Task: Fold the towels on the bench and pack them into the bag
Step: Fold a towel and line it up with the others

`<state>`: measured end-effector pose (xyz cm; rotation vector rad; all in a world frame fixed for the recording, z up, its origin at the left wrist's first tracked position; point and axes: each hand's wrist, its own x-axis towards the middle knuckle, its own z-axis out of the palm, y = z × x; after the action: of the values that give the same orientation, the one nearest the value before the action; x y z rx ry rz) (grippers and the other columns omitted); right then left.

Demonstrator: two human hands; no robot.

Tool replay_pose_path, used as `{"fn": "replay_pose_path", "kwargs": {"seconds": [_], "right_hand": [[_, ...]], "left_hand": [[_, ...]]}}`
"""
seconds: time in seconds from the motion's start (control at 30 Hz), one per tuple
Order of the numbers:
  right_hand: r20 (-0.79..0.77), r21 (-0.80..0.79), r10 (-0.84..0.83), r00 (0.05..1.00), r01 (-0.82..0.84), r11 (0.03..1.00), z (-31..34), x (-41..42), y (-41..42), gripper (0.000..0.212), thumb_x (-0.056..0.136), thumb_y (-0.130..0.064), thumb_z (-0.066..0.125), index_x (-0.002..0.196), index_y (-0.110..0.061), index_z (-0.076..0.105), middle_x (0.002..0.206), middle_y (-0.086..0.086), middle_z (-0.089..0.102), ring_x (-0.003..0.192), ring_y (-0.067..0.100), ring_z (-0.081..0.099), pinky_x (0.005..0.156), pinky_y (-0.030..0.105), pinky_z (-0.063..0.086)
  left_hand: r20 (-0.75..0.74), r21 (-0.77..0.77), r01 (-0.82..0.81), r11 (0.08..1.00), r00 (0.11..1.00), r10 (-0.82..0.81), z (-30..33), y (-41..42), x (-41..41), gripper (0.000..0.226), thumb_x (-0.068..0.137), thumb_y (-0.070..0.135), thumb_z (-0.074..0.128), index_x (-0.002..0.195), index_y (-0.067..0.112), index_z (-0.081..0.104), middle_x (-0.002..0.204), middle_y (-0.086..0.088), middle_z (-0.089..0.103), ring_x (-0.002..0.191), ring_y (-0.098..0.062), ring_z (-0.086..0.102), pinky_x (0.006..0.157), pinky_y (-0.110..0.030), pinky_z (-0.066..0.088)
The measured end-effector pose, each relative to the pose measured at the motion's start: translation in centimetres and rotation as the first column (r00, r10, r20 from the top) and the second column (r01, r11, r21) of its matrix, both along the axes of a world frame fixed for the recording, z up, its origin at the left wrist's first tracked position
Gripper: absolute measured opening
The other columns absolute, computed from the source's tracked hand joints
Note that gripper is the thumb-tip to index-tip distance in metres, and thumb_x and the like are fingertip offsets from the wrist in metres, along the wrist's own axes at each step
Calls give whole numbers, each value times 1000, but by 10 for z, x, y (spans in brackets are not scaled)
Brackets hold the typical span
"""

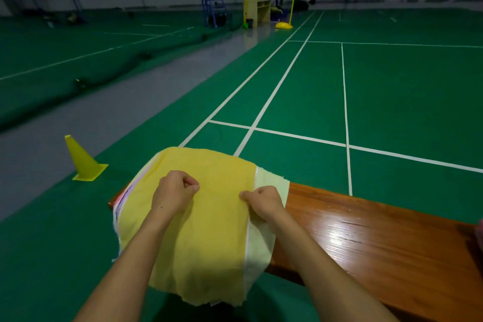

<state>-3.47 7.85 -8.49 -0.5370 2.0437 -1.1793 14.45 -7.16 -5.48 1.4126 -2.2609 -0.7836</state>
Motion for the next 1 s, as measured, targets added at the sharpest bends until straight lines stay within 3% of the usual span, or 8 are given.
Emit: {"fn": "replay_pose_path", "kwargs": {"seconds": [0.17,0.27,0.37,0.43,0.57,0.77,0.9,1.0], "right_hand": [[68,-293,-69,995,86,952,10,-3,22,27,98,-24,59,75,-18,44,66,-4,40,65,18,40,67,36,34],[61,-409,-208,976,214,887,15,-13,47,23,94,-25,56,75,-23,43,73,-1,39,70,18,38,68,41,31],[0,-467,-319,948,282,838,26,-39,86,30,96,-15,55,71,-22,40,63,-10,37,63,14,35,62,37,29],[-41,-488,-382,923,315,814,32,-62,118,34,97,-7,54,70,-21,39,58,-13,35,56,9,31,57,34,26],[-143,-439,-509,849,407,801,33,-113,193,28,97,-10,54,73,-19,43,68,-1,35,60,11,31,59,35,26],[-298,-333,-569,767,475,814,-2,-145,303,34,94,-7,62,66,-17,45,62,1,40,62,17,36,60,39,31],[-338,-225,-490,804,436,871,-15,-156,337,33,87,-4,72,67,-14,47,59,-1,46,58,15,39,52,26,33],[-220,-208,-505,835,465,860,-16,-168,344,18,84,1,74,85,-8,58,79,1,63,73,17,57,61,23,41]], "left_hand": [[-217,46,68,997,974,-56,19,13,-10,3,94,18,79,95,20,81,92,7,76,89,-8,67,75,-24,50],[-394,50,254,966,893,-215,30,34,-27,7,93,15,80,98,19,80,93,9,79,89,-2,71,76,-11,51],[-496,68,405,912,807,-322,35,62,-53,10,94,13,79,103,16,77,94,4,79,88,-4,72,77,-15,54],[-410,14,479,877,803,-432,29,79,-73,13,95,16,78,108,18,75,99,2,77,92,-7,70,81,-19,54],[101,-22,644,765,763,-639,0,112,-108,36,99,40,70,134,29,67,136,8,66,123,-10,60,105,-31,48],[587,115,825,553,393,-708,-37,167,-153,65,108,57,43,166,39,20,177,3,8,162,-29,8,128,-50,23],[566,64,770,635,496,-658,-40,181,-172,81,89,82,34,162,47,25,177,-2,4,163,-28,4,126,-52,25],[451,-9,666,746,668,-592,-38,188,-177,78,86,73,68,154,42,45,173,0,17,154,-26,27,119,-47,37]]}}
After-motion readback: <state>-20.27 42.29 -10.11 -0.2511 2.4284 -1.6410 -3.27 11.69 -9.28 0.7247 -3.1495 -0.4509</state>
